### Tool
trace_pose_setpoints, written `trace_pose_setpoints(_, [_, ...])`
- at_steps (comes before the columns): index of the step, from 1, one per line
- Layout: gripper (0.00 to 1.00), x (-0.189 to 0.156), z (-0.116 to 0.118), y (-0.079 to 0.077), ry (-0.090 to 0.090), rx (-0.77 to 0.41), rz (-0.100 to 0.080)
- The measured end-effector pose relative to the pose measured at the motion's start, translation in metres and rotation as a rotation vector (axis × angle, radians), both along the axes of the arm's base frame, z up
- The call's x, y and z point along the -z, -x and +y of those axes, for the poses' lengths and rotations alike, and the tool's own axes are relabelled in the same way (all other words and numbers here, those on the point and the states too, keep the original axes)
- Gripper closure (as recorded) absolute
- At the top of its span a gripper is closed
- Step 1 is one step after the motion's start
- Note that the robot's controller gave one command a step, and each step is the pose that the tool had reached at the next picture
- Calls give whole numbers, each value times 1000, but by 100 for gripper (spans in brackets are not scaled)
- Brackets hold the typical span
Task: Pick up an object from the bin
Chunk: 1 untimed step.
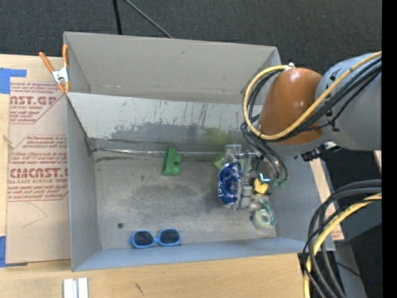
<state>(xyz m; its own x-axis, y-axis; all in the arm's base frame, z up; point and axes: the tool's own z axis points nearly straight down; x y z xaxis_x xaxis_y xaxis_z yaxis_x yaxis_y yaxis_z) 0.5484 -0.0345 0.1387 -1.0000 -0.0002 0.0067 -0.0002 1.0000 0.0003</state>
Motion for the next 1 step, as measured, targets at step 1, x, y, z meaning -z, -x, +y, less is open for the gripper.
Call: trace_pose_setpoints(1, [0,68,-24,-29,-1,427,-3])
